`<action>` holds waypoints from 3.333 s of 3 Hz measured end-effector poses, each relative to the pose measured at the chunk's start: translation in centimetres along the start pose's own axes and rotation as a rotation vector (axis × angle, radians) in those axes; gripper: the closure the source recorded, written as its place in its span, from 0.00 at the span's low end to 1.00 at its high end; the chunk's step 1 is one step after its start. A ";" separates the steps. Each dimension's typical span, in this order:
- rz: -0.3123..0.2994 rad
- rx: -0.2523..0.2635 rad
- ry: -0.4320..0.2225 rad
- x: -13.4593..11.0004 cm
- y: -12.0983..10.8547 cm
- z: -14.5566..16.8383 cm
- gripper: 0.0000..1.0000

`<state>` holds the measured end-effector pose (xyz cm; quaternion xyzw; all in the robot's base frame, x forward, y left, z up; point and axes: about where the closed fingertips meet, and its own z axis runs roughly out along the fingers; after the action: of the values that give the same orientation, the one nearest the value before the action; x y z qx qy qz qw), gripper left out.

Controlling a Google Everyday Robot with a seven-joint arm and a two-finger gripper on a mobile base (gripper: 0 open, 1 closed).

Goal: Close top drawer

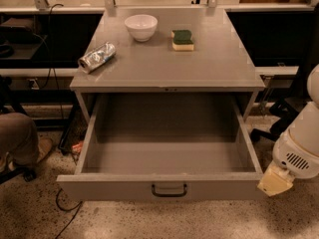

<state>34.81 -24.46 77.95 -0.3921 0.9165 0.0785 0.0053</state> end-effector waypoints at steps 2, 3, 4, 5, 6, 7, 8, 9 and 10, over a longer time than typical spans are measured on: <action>0.103 -0.069 -0.050 -0.2 -1.8 10.4 1.00; 0.130 -0.074 -0.089 -1.0 -2.4 13.4 1.00; 0.154 -0.018 -0.181 -3.1 -3.3 13.1 1.00; 0.156 0.001 -0.207 -3.7 -3.7 13.0 1.00; 0.152 0.006 -0.213 -4.0 -3.8 12.9 1.00; 0.137 0.020 -0.236 -4.8 -4.1 12.6 1.00; 0.073 0.060 -0.323 -7.9 -4.7 11.4 1.00; 0.014 0.095 -0.403 -11.9 -5.5 10.9 1.00; -0.060 0.095 -0.470 -19.6 -7.6 12.9 1.00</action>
Offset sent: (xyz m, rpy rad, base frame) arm 0.0174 0.0059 -0.1619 0.1179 0.0434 -0.1534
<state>53.18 -13.68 65.57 -0.3895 0.8806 0.1244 0.2394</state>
